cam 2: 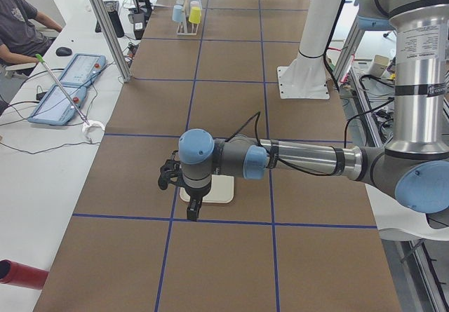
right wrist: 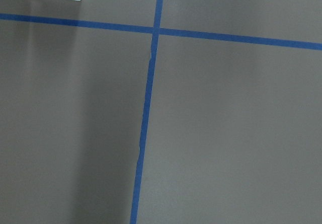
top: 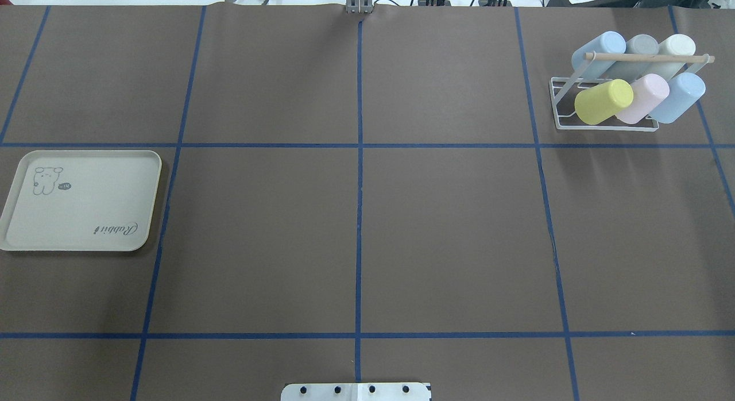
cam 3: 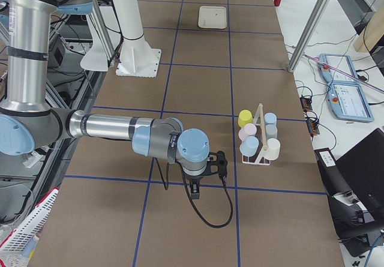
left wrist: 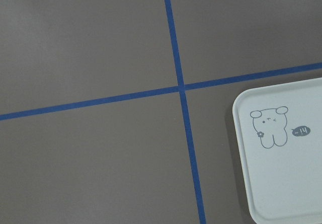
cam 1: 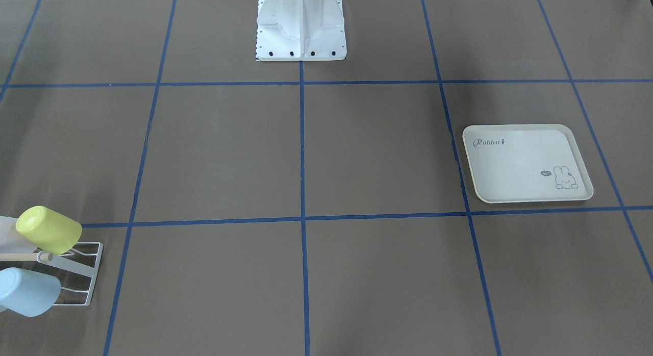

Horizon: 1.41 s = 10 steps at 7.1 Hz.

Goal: Transfer IKEA cup to right arm and place on rack

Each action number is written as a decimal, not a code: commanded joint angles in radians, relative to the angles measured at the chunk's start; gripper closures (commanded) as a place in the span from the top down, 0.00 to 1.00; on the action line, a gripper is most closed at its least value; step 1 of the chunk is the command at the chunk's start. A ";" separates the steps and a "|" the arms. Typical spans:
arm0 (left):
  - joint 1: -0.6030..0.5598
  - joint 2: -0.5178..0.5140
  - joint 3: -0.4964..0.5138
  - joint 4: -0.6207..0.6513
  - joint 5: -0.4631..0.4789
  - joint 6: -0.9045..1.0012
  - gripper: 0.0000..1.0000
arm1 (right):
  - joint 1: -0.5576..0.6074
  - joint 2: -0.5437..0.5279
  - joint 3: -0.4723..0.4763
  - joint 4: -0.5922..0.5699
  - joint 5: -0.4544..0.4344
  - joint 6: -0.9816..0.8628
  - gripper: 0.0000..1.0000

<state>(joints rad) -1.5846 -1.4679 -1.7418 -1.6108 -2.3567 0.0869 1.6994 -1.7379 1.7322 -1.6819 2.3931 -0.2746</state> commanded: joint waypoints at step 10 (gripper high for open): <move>0.001 0.020 0.012 -0.054 -0.027 -0.032 1.00 | -0.090 -0.034 0.004 0.199 -0.002 0.212 1.00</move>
<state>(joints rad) -1.5840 -1.4431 -1.7323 -1.6656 -2.3838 0.0546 1.6107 -1.7718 1.7372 -1.4891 2.3903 -0.0658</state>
